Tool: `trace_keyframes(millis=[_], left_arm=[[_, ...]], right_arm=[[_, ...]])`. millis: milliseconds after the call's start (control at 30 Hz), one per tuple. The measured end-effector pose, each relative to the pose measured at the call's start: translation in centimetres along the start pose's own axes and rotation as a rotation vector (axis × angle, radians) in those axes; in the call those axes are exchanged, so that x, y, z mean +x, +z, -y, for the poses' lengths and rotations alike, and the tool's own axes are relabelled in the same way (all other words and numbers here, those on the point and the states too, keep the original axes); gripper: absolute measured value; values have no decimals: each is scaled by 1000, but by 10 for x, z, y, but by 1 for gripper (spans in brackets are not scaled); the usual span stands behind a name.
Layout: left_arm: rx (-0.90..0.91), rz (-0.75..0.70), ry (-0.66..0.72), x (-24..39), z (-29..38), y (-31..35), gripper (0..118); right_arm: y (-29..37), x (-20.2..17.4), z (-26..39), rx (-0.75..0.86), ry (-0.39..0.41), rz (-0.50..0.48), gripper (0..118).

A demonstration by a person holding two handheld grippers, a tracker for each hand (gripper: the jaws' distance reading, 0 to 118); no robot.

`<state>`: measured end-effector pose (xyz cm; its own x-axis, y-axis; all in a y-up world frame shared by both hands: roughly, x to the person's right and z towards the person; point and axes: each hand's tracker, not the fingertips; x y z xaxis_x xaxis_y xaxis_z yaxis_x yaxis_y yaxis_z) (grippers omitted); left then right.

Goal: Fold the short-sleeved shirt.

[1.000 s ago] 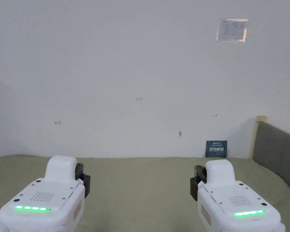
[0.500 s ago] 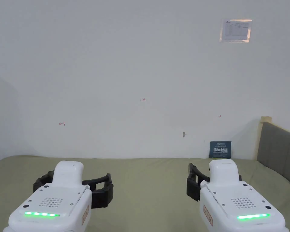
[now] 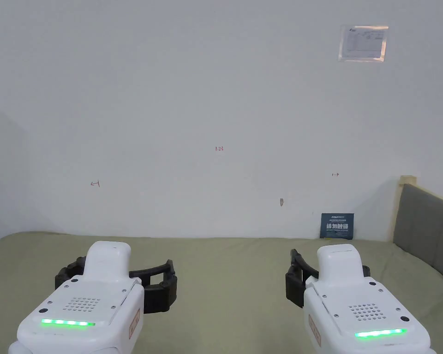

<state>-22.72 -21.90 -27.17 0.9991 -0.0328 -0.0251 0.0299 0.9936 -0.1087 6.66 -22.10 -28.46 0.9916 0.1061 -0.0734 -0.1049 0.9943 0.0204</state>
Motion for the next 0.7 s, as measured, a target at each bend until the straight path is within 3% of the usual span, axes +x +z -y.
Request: trace_keyframes(millis=[133, 233, 367, 600, 700], left_arm=[[-2, 1, 2, 1, 1, -1, 115], [-4, 2, 3, 0, 2, -1, 115], [-4, 2, 13, -2, 1, -2, 115], [-4, -2, 17, 0, 0, -4, 115], [2, -4, 17, 2, 0, -4, 115]], right_arm=[[-1, -6, 3, 26, 45, 56, 51], [-3, 1, 2, 8, -56, 18, 51], [-2, 5, -1, -5, -49, 9, 51], [-1, 4, -10, -15, -137, -88, 51], [-2, 2, -14, -32, -179, -72, 51]])
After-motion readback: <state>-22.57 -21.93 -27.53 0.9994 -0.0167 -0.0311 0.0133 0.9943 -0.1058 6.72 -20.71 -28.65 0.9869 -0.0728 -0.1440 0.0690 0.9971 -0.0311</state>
